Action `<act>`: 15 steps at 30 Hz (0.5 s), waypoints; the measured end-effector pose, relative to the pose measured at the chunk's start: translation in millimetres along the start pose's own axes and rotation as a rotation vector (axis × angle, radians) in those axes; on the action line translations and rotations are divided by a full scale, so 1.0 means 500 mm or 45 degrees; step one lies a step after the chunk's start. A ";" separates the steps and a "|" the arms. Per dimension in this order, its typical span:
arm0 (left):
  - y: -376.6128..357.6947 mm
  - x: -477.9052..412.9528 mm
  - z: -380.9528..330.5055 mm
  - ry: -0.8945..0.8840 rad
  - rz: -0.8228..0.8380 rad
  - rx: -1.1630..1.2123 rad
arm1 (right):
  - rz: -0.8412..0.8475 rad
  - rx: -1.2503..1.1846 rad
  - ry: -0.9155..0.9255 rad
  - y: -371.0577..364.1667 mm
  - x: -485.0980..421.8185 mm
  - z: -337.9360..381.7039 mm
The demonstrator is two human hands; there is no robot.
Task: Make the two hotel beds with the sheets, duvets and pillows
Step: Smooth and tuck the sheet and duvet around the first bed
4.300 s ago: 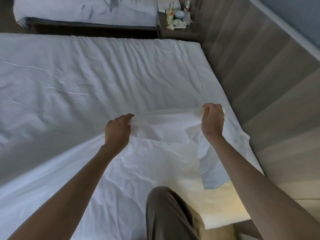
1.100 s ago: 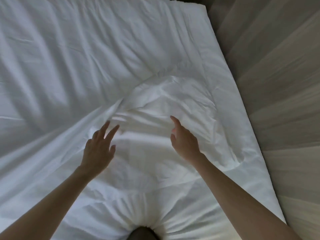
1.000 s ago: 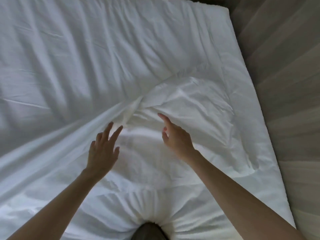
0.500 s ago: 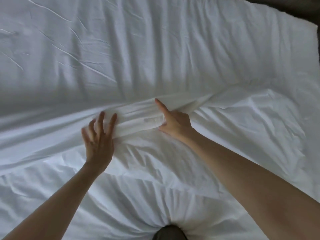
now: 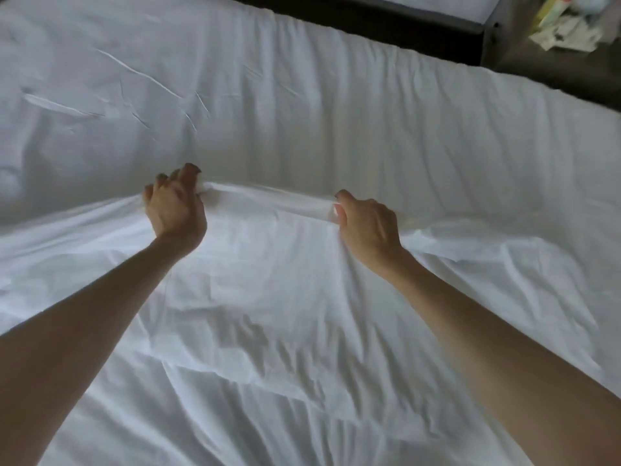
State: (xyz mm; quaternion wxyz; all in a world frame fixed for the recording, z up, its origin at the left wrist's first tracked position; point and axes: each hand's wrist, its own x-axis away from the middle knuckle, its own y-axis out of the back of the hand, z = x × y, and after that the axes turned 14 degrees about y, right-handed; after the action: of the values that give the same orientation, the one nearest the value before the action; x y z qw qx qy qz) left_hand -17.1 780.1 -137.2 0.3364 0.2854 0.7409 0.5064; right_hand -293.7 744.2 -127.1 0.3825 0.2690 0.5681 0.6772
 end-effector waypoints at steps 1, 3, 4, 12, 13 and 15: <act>0.010 -0.032 -0.026 -0.026 -0.025 0.007 | -0.029 -0.021 -0.036 0.019 -0.017 -0.009; 0.017 -0.083 -0.079 -0.063 -0.065 0.019 | -0.061 -0.073 -0.148 0.045 -0.053 -0.037; 0.013 -0.102 -0.106 -0.058 -0.067 0.028 | -0.068 -0.106 -0.210 0.049 -0.071 -0.052; -0.116 -0.072 -0.173 0.135 0.244 -0.031 | 0.199 -0.512 0.065 -0.033 -0.027 -0.092; -0.126 -0.038 -0.173 0.061 0.257 -0.012 | 0.119 -0.436 0.108 -0.052 0.006 -0.091; -0.144 0.060 -0.175 -0.069 0.346 0.095 | 0.065 -0.359 0.160 -0.093 0.080 -0.088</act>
State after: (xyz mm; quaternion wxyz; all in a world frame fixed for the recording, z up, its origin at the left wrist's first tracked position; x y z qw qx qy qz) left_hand -110.0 730.7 -188.4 0.2737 0.4090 0.7044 0.5114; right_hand -341.6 755.4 -184.8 0.3629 0.1840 0.4831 0.7753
